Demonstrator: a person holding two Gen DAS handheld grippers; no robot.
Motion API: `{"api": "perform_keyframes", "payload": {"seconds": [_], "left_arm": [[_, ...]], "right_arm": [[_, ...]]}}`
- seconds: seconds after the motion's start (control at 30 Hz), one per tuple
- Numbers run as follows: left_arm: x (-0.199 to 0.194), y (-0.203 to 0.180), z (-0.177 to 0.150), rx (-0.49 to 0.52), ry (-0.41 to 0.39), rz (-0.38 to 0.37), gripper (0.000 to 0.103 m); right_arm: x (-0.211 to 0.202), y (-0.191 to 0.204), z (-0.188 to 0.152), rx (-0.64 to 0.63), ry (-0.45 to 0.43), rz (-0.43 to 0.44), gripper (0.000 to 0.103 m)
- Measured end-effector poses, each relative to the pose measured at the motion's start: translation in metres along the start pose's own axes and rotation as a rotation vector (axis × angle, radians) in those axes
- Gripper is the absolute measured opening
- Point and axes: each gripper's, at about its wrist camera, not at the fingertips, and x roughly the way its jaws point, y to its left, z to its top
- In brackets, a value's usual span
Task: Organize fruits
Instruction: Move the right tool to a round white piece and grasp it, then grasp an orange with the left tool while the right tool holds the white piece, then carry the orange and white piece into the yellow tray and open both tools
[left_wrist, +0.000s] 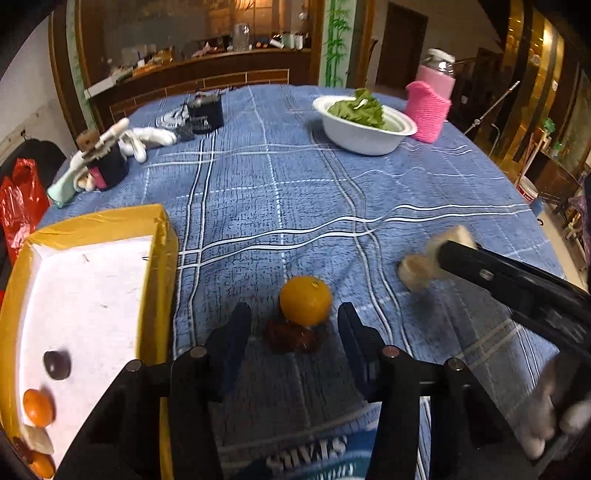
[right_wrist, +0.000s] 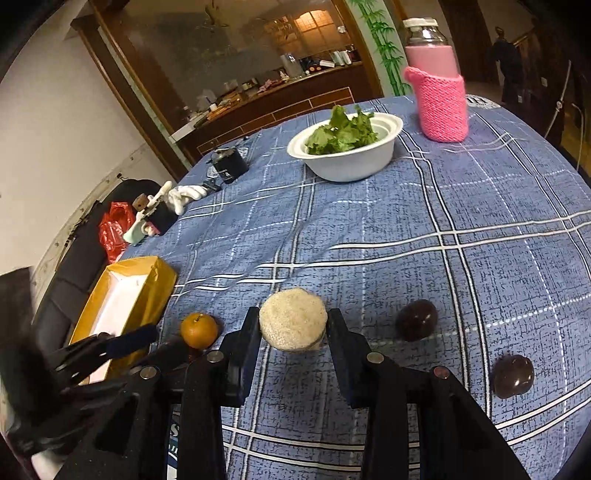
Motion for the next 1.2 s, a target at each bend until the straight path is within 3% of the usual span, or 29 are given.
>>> {"api": "perform_keyframes", "payload": {"seconds": [0.17, 0.23, 0.37, 0.6, 0.73, 0.87, 1.0, 1.2], "left_arm": [[0.023, -0.008, 0.002, 0.026, 0.048, 0.0, 0.048], [0.026, -0.012, 0.0, 0.037, 0.057, 0.023, 0.036], [0.011, -0.009, 0.0, -0.004, 0.017, 0.015, 0.031], [-0.06, 0.024, -0.016, -0.145, -0.105, -0.014, 0.031], [-0.112, 0.059, -0.037, -0.209, -0.193, 0.049, 0.032], [-0.146, 0.106, -0.063, -0.295, -0.236, 0.161, 0.032], [-0.15, 0.146, -0.089, -0.388, -0.218, 0.217, 0.032], [-0.138, 0.185, -0.122, -0.498, -0.165, 0.169, 0.032]], "right_arm": [[-0.001, 0.003, -0.001, -0.013, -0.002, 0.01, 0.039], [0.0, 0.004, -0.001, -0.015, -0.003, 0.012, 0.039], [-0.001, 0.007, -0.001, -0.029, -0.012, 0.005, 0.039], [0.0, 0.016, -0.004, -0.067, -0.026, 0.001, 0.039], [0.001, 0.023, -0.01, -0.11, -0.036, -0.027, 0.039], [0.002, 0.035, -0.016, -0.144, -0.037, -0.07, 0.039], [-0.006, 0.067, -0.029, -0.136, 0.005, 0.042, 0.04], [0.001, 0.155, -0.059, -0.258, 0.123, 0.195, 0.04]]}}
